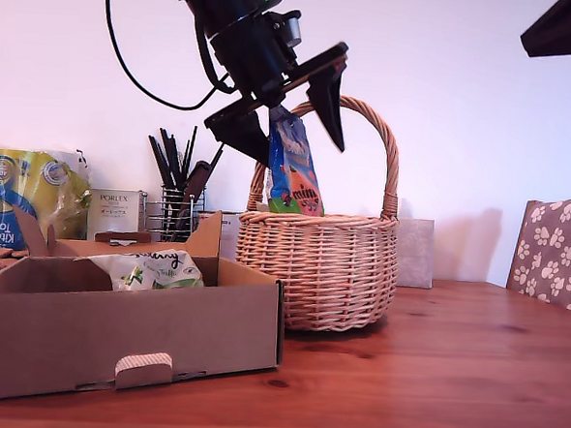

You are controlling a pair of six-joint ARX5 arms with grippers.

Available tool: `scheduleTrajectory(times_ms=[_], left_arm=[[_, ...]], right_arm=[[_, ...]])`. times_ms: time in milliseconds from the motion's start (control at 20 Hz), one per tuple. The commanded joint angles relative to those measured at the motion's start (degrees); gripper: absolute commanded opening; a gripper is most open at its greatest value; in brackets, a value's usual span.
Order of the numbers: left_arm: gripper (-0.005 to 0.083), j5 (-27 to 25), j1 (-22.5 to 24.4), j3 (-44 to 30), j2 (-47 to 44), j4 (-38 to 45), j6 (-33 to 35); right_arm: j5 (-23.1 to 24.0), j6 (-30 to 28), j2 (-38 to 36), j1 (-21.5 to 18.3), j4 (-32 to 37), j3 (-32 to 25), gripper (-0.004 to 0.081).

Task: Move the bags of Easter eggs from the cardboard box on the left into the woven basket on the right side.

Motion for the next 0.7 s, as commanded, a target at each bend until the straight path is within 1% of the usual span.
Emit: scheduleTrajectory(times_ms=[0, 150, 200, 300, 350, 400, 650], left_arm=[[0.0735, 3.4, 1.0, 0.3, -1.2, 1.4, -3.0], [0.0735, 7.2, 2.3, 0.7, -1.2, 1.6, -6.3], [0.0735, 9.4, 2.7, 0.7, -1.2, 2.6, -6.8], [0.0734, 14.5, 3.6, 0.7, -1.2, 5.6, -10.3], [0.0735, 17.6, 3.9, 0.7, -1.2, 7.2, -10.8], [0.0734, 19.5, 4.3, 0.7, -1.2, 8.3, -12.3], [0.0734, 21.7, 5.4, 0.7, -1.2, 9.2, -13.5]], right_arm=[[-0.3, 0.0, -0.1, 0.7, 0.5, 0.4, -0.0013], [-0.2, 0.0, -0.1, 1.7, 0.5, 0.4, -0.0013], [-0.2, 0.0, -0.1, 2.1, 0.5, 0.4, -0.0013], [-0.2, 0.0, -0.1, 2.7, 0.5, 0.4, -0.0013], [-0.2, 0.0, -0.1, 2.9, 0.5, 0.4, -0.0013], [-0.2, 0.0, -0.1, 2.9, 0.5, 0.4, -0.0013], [-0.2, 0.0, -0.1, 2.9, 0.8, 0.4, -0.0013]])
